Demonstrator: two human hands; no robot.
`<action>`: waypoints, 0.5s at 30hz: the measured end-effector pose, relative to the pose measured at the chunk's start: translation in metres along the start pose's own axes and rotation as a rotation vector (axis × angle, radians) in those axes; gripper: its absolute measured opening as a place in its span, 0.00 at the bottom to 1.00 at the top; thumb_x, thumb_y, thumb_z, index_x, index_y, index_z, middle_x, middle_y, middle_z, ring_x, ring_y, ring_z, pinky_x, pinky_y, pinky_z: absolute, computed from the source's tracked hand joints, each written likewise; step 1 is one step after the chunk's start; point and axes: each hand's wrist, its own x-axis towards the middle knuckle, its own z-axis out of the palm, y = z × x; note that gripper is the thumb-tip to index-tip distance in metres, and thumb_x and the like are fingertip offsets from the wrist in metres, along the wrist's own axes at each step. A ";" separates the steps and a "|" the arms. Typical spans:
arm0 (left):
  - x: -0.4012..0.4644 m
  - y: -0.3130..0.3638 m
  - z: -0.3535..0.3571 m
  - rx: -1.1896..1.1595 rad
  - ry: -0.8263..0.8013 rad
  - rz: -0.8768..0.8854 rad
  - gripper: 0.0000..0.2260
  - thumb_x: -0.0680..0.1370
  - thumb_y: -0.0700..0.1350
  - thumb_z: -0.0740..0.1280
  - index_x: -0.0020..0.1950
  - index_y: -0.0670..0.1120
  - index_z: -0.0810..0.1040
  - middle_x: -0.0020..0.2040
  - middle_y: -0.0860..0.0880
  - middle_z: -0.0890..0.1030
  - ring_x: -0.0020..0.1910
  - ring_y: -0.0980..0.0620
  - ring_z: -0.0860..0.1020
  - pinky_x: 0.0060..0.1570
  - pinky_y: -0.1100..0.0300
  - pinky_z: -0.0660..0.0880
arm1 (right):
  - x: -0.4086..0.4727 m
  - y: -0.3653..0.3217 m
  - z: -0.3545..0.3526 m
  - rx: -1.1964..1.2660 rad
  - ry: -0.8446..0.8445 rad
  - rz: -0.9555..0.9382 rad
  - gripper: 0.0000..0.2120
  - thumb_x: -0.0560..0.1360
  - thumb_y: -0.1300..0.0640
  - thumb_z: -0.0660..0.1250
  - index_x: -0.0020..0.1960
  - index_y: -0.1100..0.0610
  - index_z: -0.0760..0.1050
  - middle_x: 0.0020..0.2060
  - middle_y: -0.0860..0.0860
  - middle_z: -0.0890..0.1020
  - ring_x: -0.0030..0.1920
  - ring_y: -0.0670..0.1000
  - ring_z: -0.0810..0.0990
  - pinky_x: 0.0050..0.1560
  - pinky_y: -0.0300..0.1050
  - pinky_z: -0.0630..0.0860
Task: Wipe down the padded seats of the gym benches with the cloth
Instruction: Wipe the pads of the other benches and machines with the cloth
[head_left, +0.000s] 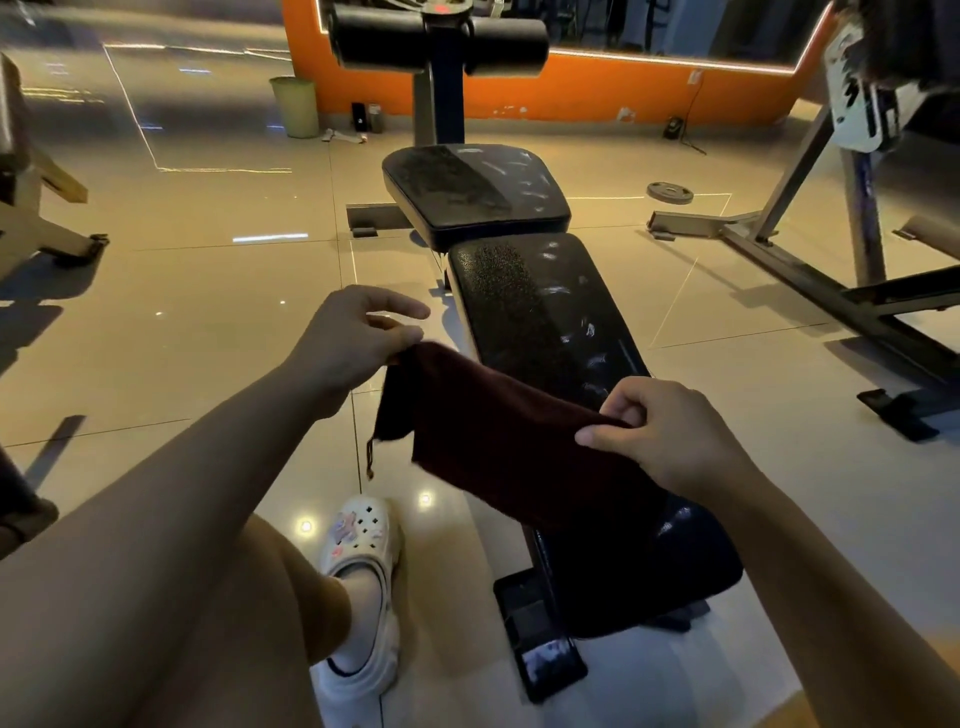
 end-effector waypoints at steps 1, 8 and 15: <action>0.000 -0.001 -0.002 -0.020 -0.061 -0.051 0.09 0.77 0.35 0.68 0.49 0.49 0.79 0.57 0.45 0.77 0.56 0.45 0.77 0.55 0.53 0.76 | 0.000 0.001 0.000 -0.014 -0.018 0.004 0.11 0.72 0.52 0.75 0.39 0.52 0.73 0.32 0.46 0.74 0.35 0.43 0.74 0.32 0.34 0.65; -0.006 -0.005 -0.008 0.313 -0.365 -0.099 0.10 0.69 0.41 0.76 0.49 0.49 0.81 0.58 0.50 0.76 0.55 0.52 0.73 0.51 0.56 0.72 | 0.002 0.012 -0.006 0.112 -0.332 0.094 0.05 0.71 0.58 0.74 0.45 0.54 0.80 0.32 0.44 0.78 0.38 0.44 0.78 0.38 0.34 0.71; -0.013 -0.006 0.000 0.593 -0.413 -0.016 0.13 0.67 0.43 0.78 0.44 0.53 0.76 0.58 0.52 0.70 0.52 0.52 0.70 0.46 0.60 0.72 | 0.003 0.015 -0.008 0.072 -0.296 0.087 0.07 0.70 0.62 0.75 0.41 0.54 0.78 0.37 0.52 0.80 0.42 0.51 0.81 0.41 0.39 0.75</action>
